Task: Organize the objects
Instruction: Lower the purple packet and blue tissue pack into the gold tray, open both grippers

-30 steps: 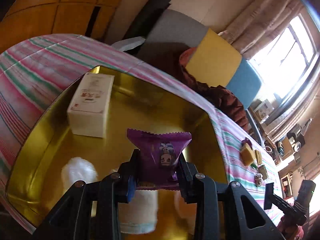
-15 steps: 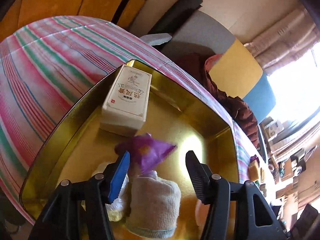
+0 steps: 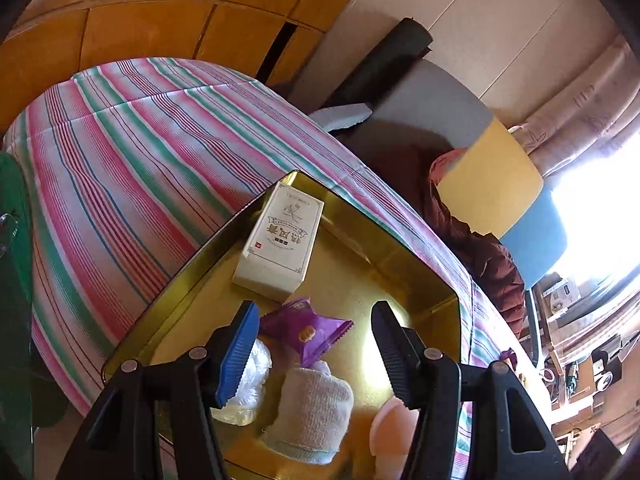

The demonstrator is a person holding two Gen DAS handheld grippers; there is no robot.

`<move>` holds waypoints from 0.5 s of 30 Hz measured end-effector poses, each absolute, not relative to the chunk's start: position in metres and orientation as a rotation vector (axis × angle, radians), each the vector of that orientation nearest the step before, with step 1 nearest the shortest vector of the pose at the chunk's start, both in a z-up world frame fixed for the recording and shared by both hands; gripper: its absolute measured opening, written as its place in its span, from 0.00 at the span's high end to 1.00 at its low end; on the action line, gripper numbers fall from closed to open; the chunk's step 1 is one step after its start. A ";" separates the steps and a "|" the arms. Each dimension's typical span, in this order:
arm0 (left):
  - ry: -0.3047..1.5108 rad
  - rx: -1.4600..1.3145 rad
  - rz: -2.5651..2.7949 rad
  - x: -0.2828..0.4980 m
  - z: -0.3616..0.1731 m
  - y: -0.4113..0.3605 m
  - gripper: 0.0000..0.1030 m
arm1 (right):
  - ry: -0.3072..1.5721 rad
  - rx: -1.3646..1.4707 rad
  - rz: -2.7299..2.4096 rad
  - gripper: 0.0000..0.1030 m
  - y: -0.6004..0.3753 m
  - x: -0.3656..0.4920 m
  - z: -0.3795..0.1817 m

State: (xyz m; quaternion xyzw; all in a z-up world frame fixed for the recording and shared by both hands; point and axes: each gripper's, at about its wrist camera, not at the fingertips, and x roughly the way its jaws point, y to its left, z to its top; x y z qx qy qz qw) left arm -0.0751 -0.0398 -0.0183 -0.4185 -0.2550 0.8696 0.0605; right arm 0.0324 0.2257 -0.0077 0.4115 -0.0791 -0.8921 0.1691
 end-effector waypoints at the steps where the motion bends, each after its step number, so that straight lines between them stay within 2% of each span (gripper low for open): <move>1: -0.774 -1.274 2.627 -0.076 -0.018 -0.040 0.43 | -0.218 1.173 -2.528 0.48 0.219 0.025 -0.007; 15: -0.846 -1.244 2.635 -0.072 -0.005 -0.054 0.43 | -0.265 1.360 -2.491 0.49 0.155 -0.078 -0.034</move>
